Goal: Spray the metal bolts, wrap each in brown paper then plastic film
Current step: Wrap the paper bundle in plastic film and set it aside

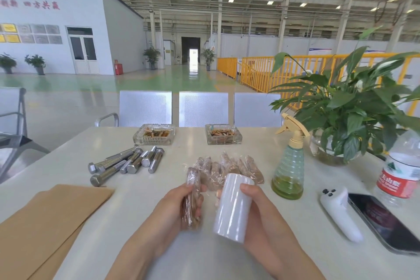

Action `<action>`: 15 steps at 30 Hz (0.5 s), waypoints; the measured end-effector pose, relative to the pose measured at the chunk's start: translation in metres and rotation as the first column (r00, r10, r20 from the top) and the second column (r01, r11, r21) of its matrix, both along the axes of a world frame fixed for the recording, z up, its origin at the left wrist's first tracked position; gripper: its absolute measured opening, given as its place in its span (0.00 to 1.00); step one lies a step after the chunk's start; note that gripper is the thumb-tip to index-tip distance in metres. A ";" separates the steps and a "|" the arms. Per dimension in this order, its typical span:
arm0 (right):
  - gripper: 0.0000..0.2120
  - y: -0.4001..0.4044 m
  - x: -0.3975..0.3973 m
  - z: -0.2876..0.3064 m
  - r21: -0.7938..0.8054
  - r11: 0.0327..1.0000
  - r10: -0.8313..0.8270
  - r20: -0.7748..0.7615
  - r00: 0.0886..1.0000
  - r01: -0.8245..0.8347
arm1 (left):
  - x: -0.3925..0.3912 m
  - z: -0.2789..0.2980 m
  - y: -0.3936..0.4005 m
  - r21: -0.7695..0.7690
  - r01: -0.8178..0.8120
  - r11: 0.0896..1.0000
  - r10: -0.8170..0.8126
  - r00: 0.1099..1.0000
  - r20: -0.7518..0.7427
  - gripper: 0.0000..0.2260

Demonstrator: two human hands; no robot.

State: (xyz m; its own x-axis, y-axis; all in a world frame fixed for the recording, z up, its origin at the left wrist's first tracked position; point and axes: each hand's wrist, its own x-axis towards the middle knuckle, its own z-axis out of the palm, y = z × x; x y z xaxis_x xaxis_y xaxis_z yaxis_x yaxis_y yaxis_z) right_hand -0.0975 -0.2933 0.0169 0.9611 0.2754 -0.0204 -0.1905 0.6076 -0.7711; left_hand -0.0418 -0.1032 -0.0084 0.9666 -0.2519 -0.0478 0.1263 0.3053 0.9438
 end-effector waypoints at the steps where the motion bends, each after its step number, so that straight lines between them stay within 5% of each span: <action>1: 0.21 -0.001 0.001 0.001 0.002 0.999 -0.036 -0.015 0.999 0.036 | 0.001 0.001 0.003 -0.036 0.030 0.999 -0.030 0.999 -0.009 0.12; 7: 0.23 -0.003 -0.003 0.004 -0.025 0.999 -0.026 -0.046 0.999 0.025 | 0.004 -0.006 0.011 0.148 0.005 0.989 -0.032 0.983 0.180 0.09; 11: 0.26 -0.006 0.000 0.002 -0.051 0.997 -0.060 -0.099 0.993 0.055 | 0.008 -0.005 0.008 0.379 -0.169 0.910 0.023 0.932 0.361 0.15; 15: 0.26 -0.003 0.005 -0.002 0.037 0.997 -0.060 -0.175 0.983 0.068 | 0.011 -0.009 0.004 0.456 -0.362 0.813 0.067 0.836 0.545 0.05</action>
State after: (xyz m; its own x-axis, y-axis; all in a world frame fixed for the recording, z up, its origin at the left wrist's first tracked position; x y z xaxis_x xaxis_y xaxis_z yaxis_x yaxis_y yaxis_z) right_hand -0.0921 -0.2965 0.0150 0.9596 0.2177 -0.1780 -0.2789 0.6542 -0.7030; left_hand -0.0310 -0.0990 -0.0172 0.9186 -0.1125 0.3787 -0.3949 -0.2891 0.8720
